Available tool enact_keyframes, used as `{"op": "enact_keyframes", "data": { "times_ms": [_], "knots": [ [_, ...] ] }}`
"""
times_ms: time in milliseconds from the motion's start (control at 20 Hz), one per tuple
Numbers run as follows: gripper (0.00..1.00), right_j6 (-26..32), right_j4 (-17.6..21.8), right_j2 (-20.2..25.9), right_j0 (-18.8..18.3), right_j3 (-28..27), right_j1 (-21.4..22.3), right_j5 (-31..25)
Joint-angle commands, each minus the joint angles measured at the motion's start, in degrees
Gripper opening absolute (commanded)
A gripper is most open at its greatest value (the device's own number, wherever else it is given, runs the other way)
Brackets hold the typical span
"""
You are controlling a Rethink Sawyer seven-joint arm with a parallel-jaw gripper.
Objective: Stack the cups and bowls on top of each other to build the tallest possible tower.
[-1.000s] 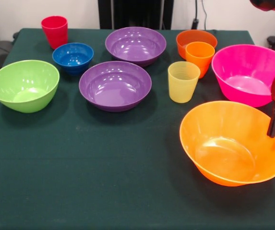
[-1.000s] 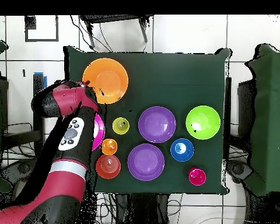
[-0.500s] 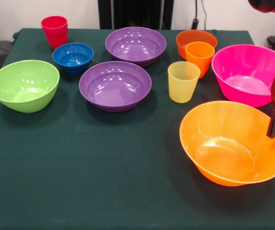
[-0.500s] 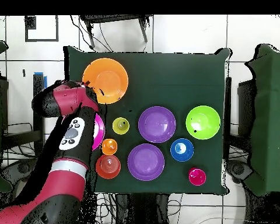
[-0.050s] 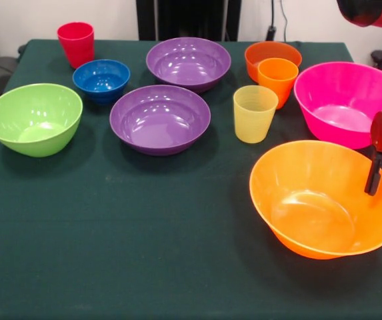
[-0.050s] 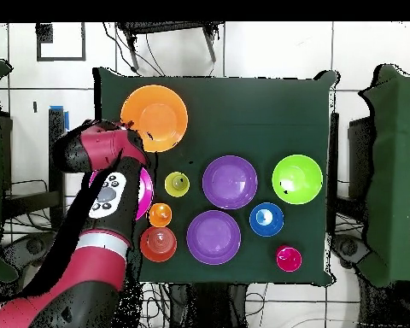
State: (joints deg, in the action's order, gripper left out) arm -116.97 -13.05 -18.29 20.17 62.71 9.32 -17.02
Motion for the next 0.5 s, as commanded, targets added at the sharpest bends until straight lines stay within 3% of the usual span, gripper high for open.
{"op": "enact_keyframes", "data": {
  "times_ms": [50, 100, 150, 500],
  "knots": [
    [1.0, -9.8, -0.7, 3.3, 1.0, 1.0, -1.6, 1.5],
    [1.0, -9.5, -0.7, 3.4, 0.9, 0.9, -1.7, 1.1],
    [0.0, -9.4, -0.7, 3.4, 0.9, 0.8, -1.7, 0.6],
    [0.0, -10.7, -1.8, 1.5, 2.0, 0.3, -2.1, -0.7]
  ]
}}
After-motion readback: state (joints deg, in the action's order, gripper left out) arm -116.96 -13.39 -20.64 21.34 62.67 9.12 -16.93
